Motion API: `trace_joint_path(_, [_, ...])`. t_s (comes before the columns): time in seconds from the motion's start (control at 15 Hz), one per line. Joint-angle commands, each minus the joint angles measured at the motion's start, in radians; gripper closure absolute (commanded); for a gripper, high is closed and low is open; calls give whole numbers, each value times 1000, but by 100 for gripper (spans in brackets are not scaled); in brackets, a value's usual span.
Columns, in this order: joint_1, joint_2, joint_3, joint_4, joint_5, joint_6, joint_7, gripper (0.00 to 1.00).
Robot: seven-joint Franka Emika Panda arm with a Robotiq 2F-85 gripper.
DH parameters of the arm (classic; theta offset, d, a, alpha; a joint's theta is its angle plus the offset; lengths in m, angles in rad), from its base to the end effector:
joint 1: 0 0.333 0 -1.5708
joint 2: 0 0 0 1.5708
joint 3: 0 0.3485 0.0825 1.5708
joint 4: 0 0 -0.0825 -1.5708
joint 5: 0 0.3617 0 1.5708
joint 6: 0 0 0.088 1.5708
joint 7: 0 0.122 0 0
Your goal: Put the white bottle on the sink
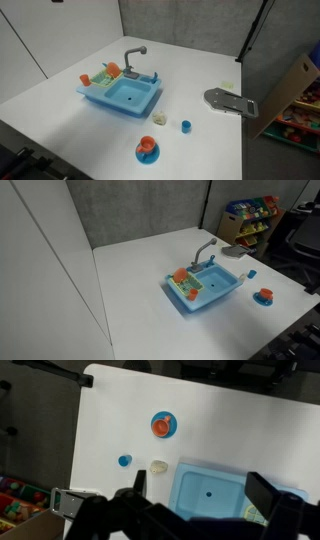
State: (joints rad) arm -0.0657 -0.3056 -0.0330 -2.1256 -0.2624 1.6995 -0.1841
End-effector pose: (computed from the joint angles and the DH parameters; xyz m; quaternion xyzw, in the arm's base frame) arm 0.4134 -0.0711 0.5525 0.9882 0.0679 -0.0764 0.1140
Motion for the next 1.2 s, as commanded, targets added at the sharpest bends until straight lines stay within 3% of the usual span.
trace_joint_path(0.0, [12, 0, -10, 3, -2, -4, 2, 0])
trace_joint_path(0.73, [35, 45, 2, 43, 28, -2, 18, 0])
trace_joint_path(1.13, [76, 64, 13, 37, 94, 81, 0, 0])
